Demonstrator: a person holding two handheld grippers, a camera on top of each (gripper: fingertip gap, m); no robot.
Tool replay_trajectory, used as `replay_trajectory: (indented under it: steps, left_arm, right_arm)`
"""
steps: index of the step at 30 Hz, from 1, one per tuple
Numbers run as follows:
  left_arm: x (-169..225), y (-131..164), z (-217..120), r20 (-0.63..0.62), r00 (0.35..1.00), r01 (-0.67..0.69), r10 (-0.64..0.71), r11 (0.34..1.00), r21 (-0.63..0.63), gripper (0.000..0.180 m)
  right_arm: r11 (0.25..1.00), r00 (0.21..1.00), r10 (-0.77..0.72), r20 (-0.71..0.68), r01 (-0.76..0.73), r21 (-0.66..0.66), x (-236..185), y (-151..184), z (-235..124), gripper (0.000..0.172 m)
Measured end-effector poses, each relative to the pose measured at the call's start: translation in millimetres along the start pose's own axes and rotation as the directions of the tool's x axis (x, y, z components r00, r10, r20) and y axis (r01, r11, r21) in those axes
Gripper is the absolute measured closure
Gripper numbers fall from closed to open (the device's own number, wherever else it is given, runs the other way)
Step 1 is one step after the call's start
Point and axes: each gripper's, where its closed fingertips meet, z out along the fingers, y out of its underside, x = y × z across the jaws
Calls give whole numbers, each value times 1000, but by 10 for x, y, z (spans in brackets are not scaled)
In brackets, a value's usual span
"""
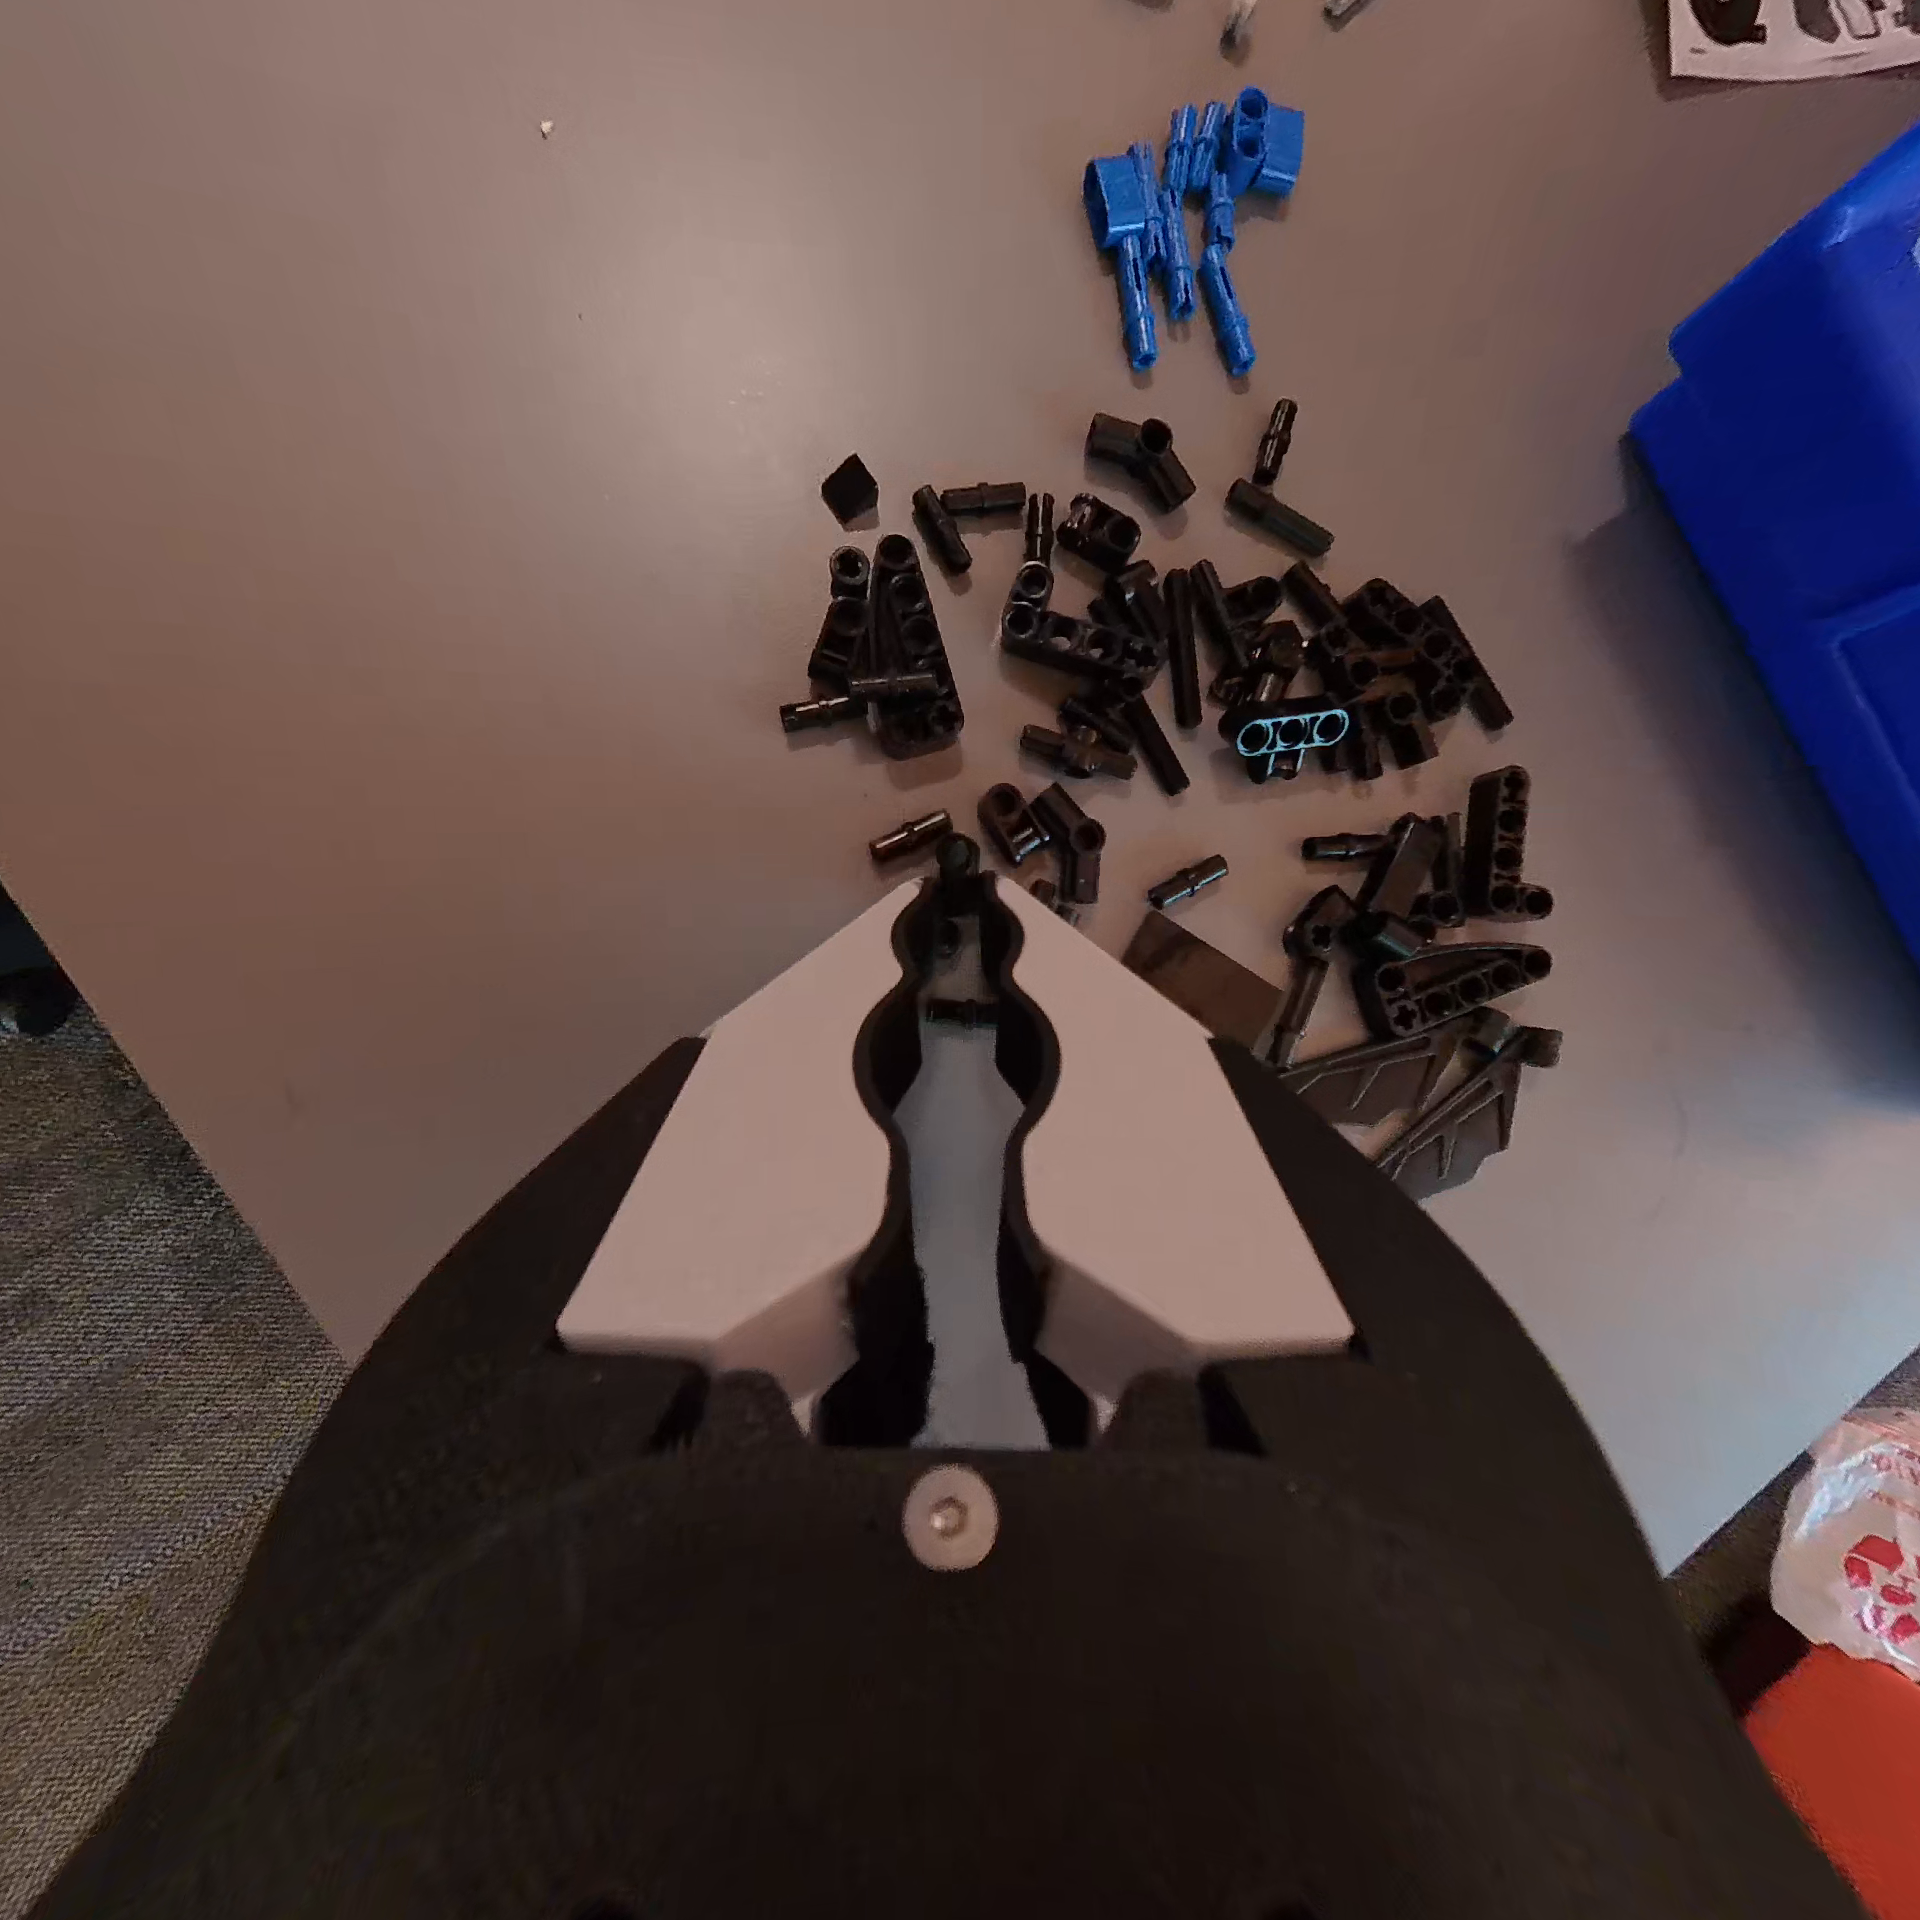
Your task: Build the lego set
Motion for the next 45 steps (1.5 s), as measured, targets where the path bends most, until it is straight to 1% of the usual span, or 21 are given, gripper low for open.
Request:
replay_trajectory:
  steps: [8, 12, 14, 16, 19, 21, 25, 27, 30, 33, 35, 37, 40, 43, 45]
  left_arm:
    - [7, 21, -11, 5, 1000, -5, 5, 1000, -7, 180]
    - [-73, 41, -46, 38, 999, 19, -19, 1000, -6, 180]
    - [-147, 38, -83, 67, 997, 42, -42, 999, 5, 179]
    - [-228, 23, -128, 98, 993, 66, -68, 998, 22, 178]
    - [-311, -25, -168, 117, 983, 133, -139, 989, 59, 177]
    - [-349, -96, -195, 90, 968, 224, -234, 968, 110, 176]
    - [-472, -204, -263, 43, 920, 374, -389, 906, 197, 175]
    - [-470, -306, -307, -44, 885, 459, -464, 852, 252, 174]
    - [-503, -390, -373, -158, 812, 581, -562, 754, 305, 170]
    - [-549, -426, -446, -238, 751, 658, -616, 672, 340, 168]
    - [-575, -434, -480, -257, 732, 679, -632, 642, 355, 164]
    - [-615, -431, -498, -255, 721, 688, -644, 623, 371, 163]
    - [-607, -470, -517, -303, 698, 714, -649, 592, 374, 163]
    - [-595, -472, -510, -310, 695, 717, -649, 590, 372, 165]
    - [-587, -469, -518, -307, 701, 711, -644, 595, 374, 170]
  right_arm:
    - [999, 1000, 8, -5, -8, 32, 16, -1, -15, 168]
    - [998, 999, -13, -37, 15, 62, 25, -105, -117, 168]
    - [996, 998, -33, -56, 38, 84, 11, -212, -186, 168]
    - [990, 994, -71, -79, 80, 118, -38, -387, -252, 168]
    - [962, 973, -180, -148, 205, 181, -199, -807, -334, 168]
    - [923, 942, -270, -197, 312, 224, -389, -1149, -347, 167]
    - [820, 848, -430, -310, 510, 260, -771, -1728, -301, 168]
    - [770, 793, -492, -359, 589, 245, -916, -1933, -225, 168]
    - [690, 700, -572, -427, 693, 211, -1099, -2183, -110, 167]
    - [626, 597, -631, -496, 769, 130, -1179, -2337, -25, 168]
    - [595, 564, -648, -511, 794, 121, -1254, -2417, 7, 168]
    - [566, 530, -665, -526, 818, 108, -1309, -2473, 38, 168]
    - [537, 491, -677, -548, 839, 88, -1351, -2537, 84, 168]
    - [513, 455, -691, -562, 856, 62, -1396, -2577, 143, 168]
    - [503, 441, -694, -569, 863, 56, -1427, -2599, 167, 168]
